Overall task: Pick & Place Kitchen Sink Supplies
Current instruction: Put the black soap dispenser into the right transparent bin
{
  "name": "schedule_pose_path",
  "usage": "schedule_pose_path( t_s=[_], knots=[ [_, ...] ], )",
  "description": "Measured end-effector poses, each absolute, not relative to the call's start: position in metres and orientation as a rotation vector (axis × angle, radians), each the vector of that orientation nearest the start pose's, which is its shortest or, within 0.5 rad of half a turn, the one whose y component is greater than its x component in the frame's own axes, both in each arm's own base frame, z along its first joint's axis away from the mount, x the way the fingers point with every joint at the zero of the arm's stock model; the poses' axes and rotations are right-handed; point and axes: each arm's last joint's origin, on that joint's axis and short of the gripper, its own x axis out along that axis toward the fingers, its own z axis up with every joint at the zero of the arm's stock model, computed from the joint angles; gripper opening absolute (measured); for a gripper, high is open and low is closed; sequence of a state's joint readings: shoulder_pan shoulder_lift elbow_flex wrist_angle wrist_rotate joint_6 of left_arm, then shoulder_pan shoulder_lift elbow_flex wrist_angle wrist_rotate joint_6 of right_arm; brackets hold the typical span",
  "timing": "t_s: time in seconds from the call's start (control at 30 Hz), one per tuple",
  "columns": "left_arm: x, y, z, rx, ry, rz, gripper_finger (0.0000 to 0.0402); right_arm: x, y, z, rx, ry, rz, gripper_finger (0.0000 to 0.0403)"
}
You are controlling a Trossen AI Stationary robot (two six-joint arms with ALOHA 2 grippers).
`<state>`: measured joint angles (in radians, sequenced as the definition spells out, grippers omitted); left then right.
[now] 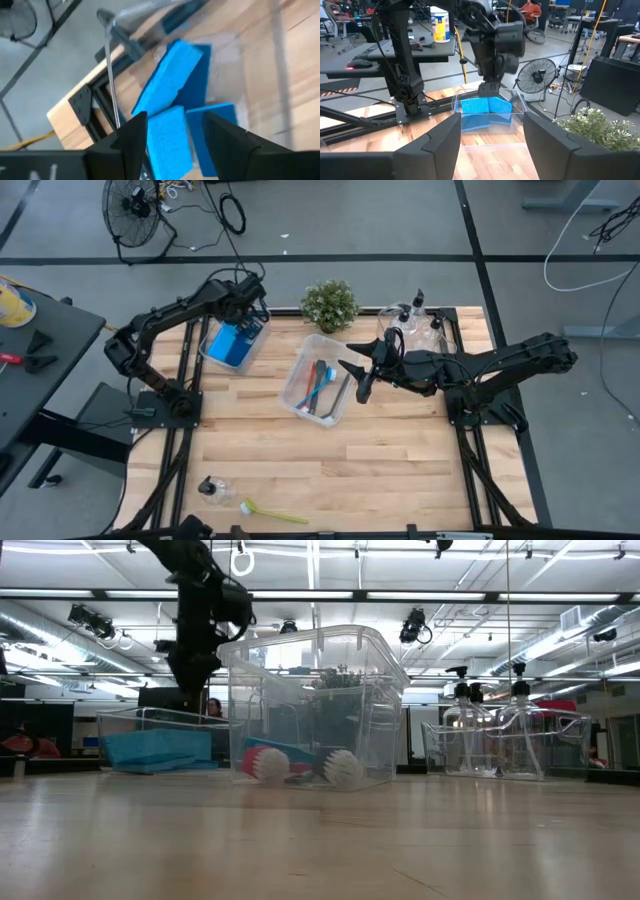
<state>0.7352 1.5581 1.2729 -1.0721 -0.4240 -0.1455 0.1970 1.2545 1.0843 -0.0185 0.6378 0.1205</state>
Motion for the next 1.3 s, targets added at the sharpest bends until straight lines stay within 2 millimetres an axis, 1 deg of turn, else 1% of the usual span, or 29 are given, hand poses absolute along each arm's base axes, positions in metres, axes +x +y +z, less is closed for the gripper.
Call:
schedule_pose_path(
  t_s=[0.17,0.3,0.4,0.63,0.8,0.97,1.1,1.3],
  knots=[
    [0.214,0.19,0.294,-0.323,1.223,1.006,0.0193,0.277,0.038,0.355,0.041,0.148,-0.445,0.0216],
    [0.218,0.174,0.313,-0.356,1.133,0.878,0.0193,0.277,0.039,0.355,0.045,0.153,-0.409,0.0216],
    [0.221,0.157,0.326,-0.359,1.076,0.785,0.0193,0.277,0.039,0.354,0.042,0.16,-0.401,0.0216],
    [0.222,0.111,0.353,-0.317,0.959,0.67,0.0193,0.277,0.039,0.354,0.016,0.166,-0.395,0.0216],
    [0.217,0.08,0.368,-0.287,0.89,0.582,0.0193,0.277,0.039,0.354,0.013,0.166,-0.395,0.0216],
    [0.212,0.051,0.379,-0.275,0.834,0.488,0.0193,0.277,0.039,0.354,-0.006,0.17,-0.388,0.0216],
    [0.21,0.029,0.383,-0.244,0.826,0.383,0.0193,0.278,0.041,0.354,-0.008,0.175,-0.336,0.0216],
    [0.209,-0.002,0.384,-0.238,0.846,0.176,0.0193,0.279,0.043,0.354,-0.065,0.188,-0.229,0.0216]
  ],
)
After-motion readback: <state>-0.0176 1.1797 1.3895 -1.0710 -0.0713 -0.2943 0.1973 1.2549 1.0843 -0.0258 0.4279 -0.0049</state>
